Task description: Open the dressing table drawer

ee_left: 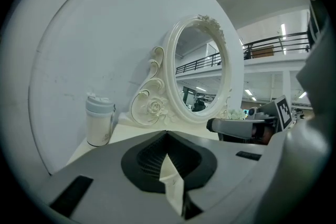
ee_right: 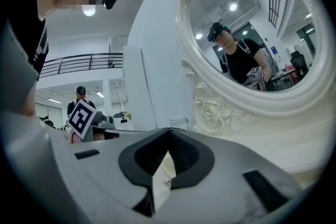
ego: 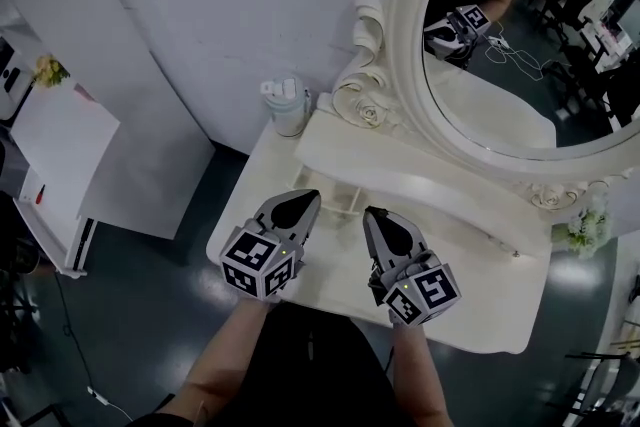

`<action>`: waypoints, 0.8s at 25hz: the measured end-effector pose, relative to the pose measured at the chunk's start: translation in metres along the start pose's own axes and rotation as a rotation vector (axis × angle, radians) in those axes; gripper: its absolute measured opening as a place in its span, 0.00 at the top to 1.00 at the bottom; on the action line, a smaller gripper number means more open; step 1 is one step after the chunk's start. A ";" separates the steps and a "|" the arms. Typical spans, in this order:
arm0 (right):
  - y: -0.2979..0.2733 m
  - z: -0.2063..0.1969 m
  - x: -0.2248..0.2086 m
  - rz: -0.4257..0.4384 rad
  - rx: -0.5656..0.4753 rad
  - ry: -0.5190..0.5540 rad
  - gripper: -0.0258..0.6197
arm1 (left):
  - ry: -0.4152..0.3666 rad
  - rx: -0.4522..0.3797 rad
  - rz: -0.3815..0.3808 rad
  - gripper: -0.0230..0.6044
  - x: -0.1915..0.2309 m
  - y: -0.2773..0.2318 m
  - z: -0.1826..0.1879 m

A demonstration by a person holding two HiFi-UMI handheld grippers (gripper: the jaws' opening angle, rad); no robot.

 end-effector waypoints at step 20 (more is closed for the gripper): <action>-0.005 0.054 0.016 0.011 -0.068 0.074 0.95 | 0.012 -0.125 -0.016 0.96 0.001 0.022 0.062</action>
Point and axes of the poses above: the fingertips, and each gripper's own axes: y backward along the fingers, x to its left, z out of its top, the point moved 6 cm from there along y, backward along the fingers, and after that the axes turned 14 degrees about z, right-handed, at the moved point
